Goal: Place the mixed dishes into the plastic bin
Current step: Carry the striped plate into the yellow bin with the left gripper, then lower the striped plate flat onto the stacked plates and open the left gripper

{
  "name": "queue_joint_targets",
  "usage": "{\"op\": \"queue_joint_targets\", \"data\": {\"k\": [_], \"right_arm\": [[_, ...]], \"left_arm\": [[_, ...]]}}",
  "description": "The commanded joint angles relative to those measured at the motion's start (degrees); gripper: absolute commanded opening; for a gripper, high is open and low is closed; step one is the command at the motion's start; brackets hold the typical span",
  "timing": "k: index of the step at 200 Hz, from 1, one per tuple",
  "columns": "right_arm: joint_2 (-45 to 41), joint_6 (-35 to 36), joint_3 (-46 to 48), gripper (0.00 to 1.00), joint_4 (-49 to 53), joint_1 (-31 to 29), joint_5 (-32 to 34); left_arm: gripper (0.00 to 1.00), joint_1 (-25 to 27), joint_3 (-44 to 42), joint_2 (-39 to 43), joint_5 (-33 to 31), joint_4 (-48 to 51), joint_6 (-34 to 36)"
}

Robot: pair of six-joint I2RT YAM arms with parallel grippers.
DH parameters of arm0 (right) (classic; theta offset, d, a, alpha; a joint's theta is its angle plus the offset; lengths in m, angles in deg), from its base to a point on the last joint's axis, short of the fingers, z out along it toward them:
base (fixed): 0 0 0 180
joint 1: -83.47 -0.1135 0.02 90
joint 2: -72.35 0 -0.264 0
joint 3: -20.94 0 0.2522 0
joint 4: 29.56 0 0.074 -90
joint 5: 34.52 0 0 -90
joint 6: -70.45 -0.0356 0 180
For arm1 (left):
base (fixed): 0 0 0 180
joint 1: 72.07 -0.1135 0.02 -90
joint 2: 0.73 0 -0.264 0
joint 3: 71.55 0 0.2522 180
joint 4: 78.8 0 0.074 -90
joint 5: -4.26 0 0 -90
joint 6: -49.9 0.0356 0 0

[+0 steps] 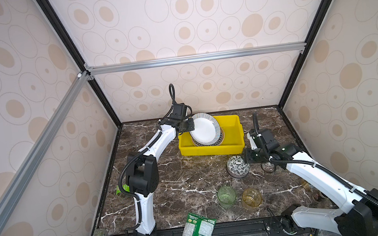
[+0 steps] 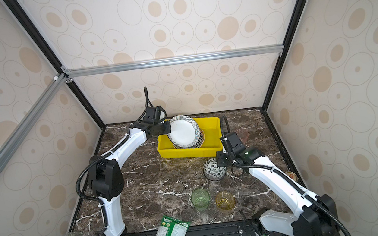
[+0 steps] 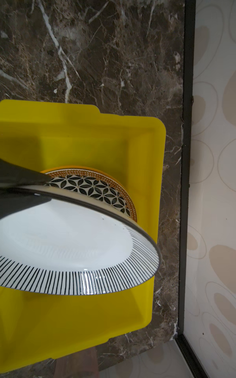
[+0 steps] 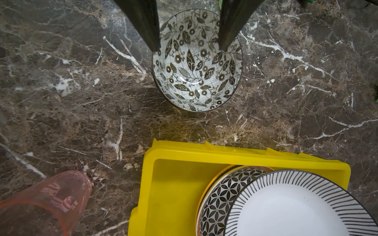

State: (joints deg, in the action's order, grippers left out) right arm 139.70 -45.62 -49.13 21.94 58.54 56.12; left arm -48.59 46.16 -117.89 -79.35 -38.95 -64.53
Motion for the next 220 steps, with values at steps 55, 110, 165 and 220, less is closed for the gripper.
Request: {"op": "queue_joint_targets", "data": {"k": [55, 110, 165, 220], "right_arm": [[1.29, 0.81, 0.78, 0.49, -0.38, 1.8, -1.17], [3.19, 2.2, -0.54, 0.49, 0.06, 2.95, -2.11], [4.52, 2.77, -0.9, 0.49, 0.4, 3.22, -2.67], [4.1, 3.41, 0.48, 0.49, 1.02, 3.22, -2.31]], "left_arm": [[0.0, -0.11, 5.26, -3.19, 2.63, -7.8, -3.46], [0.0, -0.08, 5.4, -5.07, 4.39, -6.66, -4.56], [0.0, -0.06, 3.03, -6.1, 5.11, -6.75, -6.26], [0.0, 0.33, 1.12, -7.07, 4.61, -6.88, -7.57]]}}
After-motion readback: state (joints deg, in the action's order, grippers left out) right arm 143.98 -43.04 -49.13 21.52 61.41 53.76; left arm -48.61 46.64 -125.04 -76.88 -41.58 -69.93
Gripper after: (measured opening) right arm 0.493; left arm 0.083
